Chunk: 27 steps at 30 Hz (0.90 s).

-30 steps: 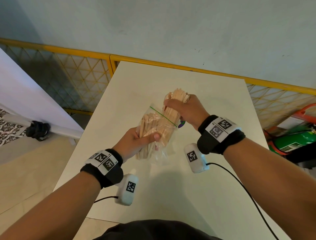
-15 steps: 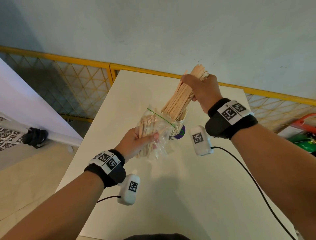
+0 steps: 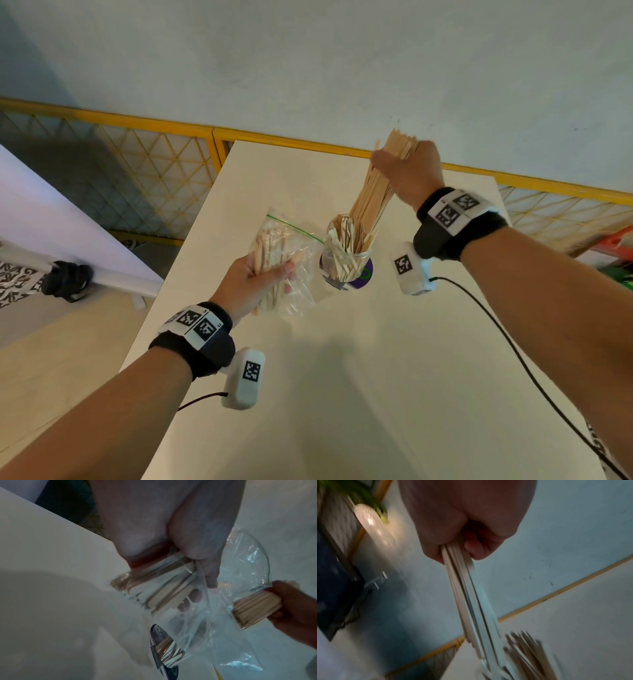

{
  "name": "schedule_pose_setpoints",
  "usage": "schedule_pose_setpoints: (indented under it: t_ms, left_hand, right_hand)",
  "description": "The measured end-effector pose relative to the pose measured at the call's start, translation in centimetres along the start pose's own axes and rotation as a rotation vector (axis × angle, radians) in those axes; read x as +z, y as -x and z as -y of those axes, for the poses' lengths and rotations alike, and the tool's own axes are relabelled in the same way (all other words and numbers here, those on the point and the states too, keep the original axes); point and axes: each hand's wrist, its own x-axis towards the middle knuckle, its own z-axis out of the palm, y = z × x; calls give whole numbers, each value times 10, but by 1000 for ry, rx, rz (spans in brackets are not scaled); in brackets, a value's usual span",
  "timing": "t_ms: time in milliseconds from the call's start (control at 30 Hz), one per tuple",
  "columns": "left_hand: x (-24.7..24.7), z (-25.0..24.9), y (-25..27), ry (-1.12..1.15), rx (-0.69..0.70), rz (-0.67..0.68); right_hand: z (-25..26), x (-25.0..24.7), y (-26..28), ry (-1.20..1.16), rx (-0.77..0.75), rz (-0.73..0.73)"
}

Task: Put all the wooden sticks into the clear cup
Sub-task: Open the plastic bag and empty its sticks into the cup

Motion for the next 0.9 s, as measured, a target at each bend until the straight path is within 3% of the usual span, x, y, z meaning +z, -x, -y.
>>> schedule_pose_setpoints:
  t_ms: [200,400,700,900]
  left_hand:
    - [-5,3,-7,-18,9,-8]
    - [-5,8,-10,-22,2,10]
    - [1,5,-16,2,24,0]
    - [1,3,-19,7,44,-9]
  right_hand:
    - [-38,33,7,9,11,-10]
    - [-62,40,15,58,5,109]
    - [-66,52,18,168,-62,118]
    - [-68,50,11,139,32,191]
